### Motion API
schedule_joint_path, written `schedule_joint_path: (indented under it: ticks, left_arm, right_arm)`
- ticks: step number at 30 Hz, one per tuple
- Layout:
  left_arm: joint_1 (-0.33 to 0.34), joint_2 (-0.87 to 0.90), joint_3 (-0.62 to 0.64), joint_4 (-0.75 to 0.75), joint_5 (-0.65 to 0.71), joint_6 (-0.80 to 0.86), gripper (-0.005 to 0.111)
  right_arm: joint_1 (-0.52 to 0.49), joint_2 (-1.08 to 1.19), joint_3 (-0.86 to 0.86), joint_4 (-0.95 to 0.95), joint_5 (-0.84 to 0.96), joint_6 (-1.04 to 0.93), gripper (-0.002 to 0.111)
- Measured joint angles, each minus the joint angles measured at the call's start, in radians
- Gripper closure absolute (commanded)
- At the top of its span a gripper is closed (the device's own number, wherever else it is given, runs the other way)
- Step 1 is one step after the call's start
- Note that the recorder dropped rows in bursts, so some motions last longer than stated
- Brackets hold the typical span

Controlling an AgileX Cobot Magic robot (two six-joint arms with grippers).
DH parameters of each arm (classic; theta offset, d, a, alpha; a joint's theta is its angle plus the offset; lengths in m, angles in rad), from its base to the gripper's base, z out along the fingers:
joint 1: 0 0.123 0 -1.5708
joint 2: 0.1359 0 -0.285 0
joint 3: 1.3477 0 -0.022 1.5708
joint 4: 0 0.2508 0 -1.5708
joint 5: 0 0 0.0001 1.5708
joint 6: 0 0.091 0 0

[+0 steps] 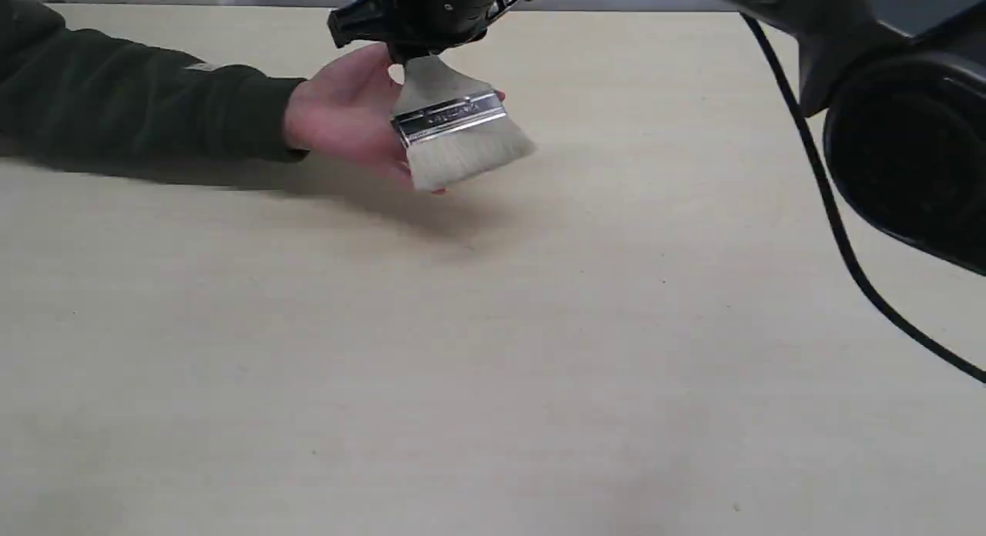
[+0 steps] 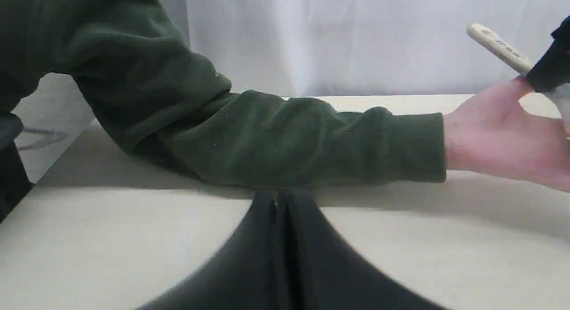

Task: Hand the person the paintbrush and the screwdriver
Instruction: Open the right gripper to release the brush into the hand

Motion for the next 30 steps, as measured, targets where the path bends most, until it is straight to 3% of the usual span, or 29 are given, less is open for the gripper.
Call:
schedule_joint_path:
  ticks: [4,6,22,30]
  left_arm:
    - [0.000,0.000,0.000,0.000,0.000,0.000,0.107]
    - [0.000,0.000,0.000,0.000,0.000,0.000,0.107]
    - [0.000,0.000,0.000,0.000,0.000,0.000,0.107]
    - [0.000,0.000,0.000,0.000,0.000,0.000,0.107]
  right_arm:
    - [-0.002,0.003,-0.004,0.009,0.008,0.002,0.050]
    - [-0.002,0.003,-0.005,0.011,0.021,0.004,0.046]
    - [-0.015,-0.142,0.007,-0.053,0.182,-0.018,0.053]
    - [-0.019,-0.343,0.300,-0.068,0.100,-0.018,0.053]
